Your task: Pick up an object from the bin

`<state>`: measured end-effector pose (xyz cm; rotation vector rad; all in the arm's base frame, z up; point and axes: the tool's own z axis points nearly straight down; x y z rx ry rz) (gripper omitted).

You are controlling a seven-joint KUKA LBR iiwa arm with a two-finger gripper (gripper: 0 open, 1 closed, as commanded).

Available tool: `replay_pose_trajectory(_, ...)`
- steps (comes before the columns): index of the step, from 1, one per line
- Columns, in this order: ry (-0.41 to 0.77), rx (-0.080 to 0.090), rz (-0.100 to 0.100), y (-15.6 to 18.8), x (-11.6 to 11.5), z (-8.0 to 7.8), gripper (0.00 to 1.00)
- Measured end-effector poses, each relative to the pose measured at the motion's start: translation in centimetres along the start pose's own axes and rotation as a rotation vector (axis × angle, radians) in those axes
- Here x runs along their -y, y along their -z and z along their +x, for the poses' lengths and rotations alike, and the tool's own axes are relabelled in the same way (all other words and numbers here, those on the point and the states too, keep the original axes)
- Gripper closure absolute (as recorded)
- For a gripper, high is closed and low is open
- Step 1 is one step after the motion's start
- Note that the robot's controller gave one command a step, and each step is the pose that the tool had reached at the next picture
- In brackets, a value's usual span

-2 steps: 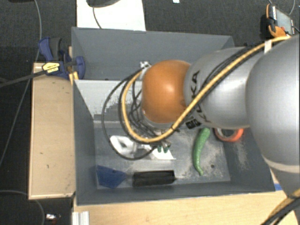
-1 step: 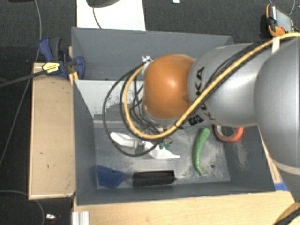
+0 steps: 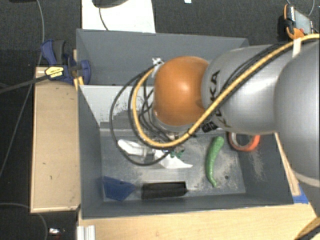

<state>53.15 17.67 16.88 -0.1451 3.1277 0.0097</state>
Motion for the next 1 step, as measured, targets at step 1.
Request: replay_pose_trajectory(1,-0.002,-0.001,0.0,1.27,0.0,0.01,1.0)
